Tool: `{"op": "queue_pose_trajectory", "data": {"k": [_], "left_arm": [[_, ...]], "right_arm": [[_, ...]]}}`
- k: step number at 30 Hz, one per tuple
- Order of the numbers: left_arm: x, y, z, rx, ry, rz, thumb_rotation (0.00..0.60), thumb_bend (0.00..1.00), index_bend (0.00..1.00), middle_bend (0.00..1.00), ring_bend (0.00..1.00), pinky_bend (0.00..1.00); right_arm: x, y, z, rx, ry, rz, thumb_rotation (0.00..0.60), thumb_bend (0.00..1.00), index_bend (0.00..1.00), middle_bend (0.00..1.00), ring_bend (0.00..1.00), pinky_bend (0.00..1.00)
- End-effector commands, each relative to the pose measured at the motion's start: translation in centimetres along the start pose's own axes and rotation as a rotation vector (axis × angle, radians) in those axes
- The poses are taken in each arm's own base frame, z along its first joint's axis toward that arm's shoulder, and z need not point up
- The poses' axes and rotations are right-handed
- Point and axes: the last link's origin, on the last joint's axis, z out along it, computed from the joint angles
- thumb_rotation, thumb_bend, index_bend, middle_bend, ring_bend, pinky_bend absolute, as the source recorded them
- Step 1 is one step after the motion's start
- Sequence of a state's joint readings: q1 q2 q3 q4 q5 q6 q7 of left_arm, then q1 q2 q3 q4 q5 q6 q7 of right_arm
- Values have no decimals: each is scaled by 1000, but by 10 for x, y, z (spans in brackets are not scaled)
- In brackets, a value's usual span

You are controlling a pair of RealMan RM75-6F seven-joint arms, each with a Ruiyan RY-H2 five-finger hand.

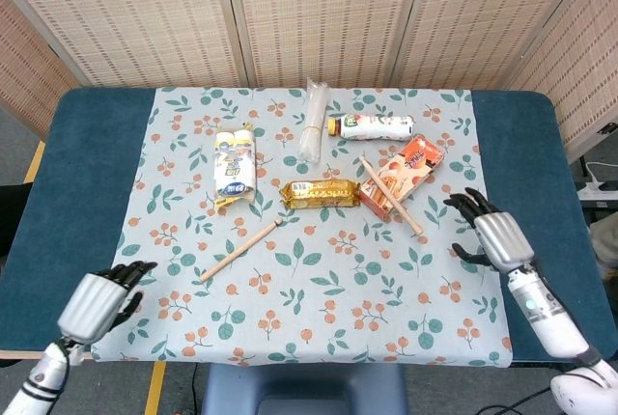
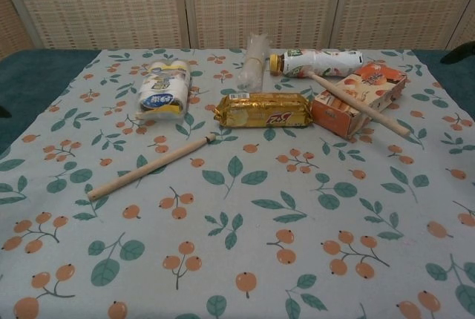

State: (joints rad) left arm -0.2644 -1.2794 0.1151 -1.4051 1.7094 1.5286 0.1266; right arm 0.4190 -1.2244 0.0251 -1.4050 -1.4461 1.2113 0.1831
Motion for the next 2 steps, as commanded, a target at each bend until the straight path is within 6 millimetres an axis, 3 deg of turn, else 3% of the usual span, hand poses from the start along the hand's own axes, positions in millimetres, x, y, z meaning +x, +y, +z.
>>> {"op": "queue_pose_trajectory", "data": {"k": [1, 2], "left_arm": [[9, -19, -21, 129, -5, -61, 600, 453, 232, 316, 438, 730], [10, -20, -21, 123, -9, -58, 600, 452, 234, 316, 437, 730]], "right_arm": [[-4, 2, -29, -58, 27, -43, 600, 245, 162, 115, 0, 288], [-5, 1, -33, -66, 29, -54, 600, 245, 162, 115, 0, 288]]}}
